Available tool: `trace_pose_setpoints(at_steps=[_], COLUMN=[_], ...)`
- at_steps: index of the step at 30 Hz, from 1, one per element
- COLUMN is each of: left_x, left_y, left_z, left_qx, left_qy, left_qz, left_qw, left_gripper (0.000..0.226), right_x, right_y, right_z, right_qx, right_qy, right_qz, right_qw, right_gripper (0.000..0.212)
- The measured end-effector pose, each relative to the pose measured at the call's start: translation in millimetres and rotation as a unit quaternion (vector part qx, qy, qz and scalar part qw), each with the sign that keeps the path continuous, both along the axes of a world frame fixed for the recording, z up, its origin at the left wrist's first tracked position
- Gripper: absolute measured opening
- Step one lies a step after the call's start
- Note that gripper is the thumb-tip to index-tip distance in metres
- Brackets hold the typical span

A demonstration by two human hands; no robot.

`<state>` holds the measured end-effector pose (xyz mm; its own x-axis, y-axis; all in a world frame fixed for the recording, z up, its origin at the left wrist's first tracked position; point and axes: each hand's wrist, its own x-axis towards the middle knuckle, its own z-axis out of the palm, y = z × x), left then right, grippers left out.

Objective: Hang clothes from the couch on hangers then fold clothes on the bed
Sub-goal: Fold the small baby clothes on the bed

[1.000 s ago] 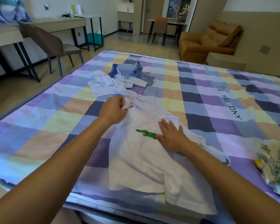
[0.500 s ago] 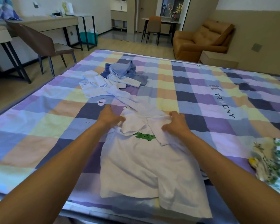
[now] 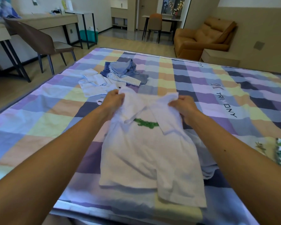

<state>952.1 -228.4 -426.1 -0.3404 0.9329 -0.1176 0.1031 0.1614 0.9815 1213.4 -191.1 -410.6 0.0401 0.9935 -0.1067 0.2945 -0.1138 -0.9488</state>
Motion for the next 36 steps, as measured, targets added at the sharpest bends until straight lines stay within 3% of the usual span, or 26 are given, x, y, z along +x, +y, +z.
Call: trace_pose_setpoints(at_steps=[3, 7, 9, 11, 12, 14, 16, 17, 18, 19, 20, 22, 23, 27, 29, 31, 34, 36], left_x=[-4, -12, -12, -15, -18, -22, -19, -14, -8, -5, -5, -10, -12, -14, -17, -19, -16, -15], left_y=[-1, -35, -69, -105, -120, -142, -152, -155, -155, -151, -145, -128, -120, -114, -118, -128, -144, -153], left_z=[15, 29, 35, 33, 29, 15, 2, -3, -6, -10, -15, -32, -39, -50, -50, -48, -44, -35], left_qx=[0.051, 0.12, 0.122, 0.115, 0.096, 0.039, 0.011, 0.005, 0.021, 0.055, 0.088, 0.096, 0.06, -0.006, -0.014, -0.018, 0.063, 0.11], left_qy=[-0.058, -0.167, -0.142, -0.024, 0.036, 0.147, 0.207, 0.217, 0.225, 0.24, 0.271, 0.41, 0.456, 0.403, 0.406, 0.42, 0.405, 0.343], left_qz=[-0.014, -0.165, -0.232, -0.317, -0.375, -0.474, -0.518, -0.516, -0.484, -0.422, -0.346, -0.224, -0.196, -0.165, -0.161, -0.15, -0.123, -0.117], left_qw=[0.997, 0.965, 0.955, 0.941, 0.921, 0.867, 0.83, 0.829, 0.846, 0.872, 0.894, 0.879, 0.866, 0.9, 0.899, 0.895, 0.904, 0.925], left_gripper=[0.014, 0.034, 0.042, 0.028, 0.013, 0.004, 0.03, 0.037, 0.039, 0.035, 0.026, 0.026, 0.034, 0.033, 0.039, 0.046, 0.038, 0.032], right_x=[3, 20, 34, 49, 55, 63, 62, 59, 54, 47, 40, 29, 25, 27, 34, 37, 42, 48], right_y=[-4, -33, -61, -90, -103, -128, -149, -157, -161, -163, -162, -149, -140, -110, -105, -106, -112, -115], right_z=[25, 43, 42, 35, 28, 9, -3, -2, 4, 12, 22, 24, 20, -6, -11, -11, -3, 3], right_qx=[0.063, 0.093, 0.137, 0.172, 0.182, 0.184, 0.158, 0.134, 0.107, 0.092, 0.094, 0.162, 0.181, 0.02, -0.01, 0.021, 0.025, 0.009], right_qy=[0.047, 0.026, -0.03, -0.105, -0.152, -0.302, -0.505, -0.567, -0.59, -0.579, -0.544, -0.472, -0.469, -0.512, -0.489, -0.463, -0.378, -0.301], right_qz=[0.011, 0.13, 0.208, 0.298, 0.353, 0.447, 0.513, 0.523, 0.522, 0.511, 0.482, 0.39, 0.35, 0.326, 0.322, 0.329, 0.337, 0.363], right_qw=[0.997, 0.987, 0.968, 0.933, 0.905, 0.821, 0.676, 0.622, 0.606, 0.629, 0.681, 0.774, 0.79, 0.795, 0.811, 0.823, 0.862, 0.882], right_gripper=[0.016, 0.021, 0.013, 0.017, 0.016, 0.015, 0.018, 0.018, 0.021, 0.026, 0.03, 0.029, 0.034, 0.065, 0.048, 0.036, 0.032, 0.029])
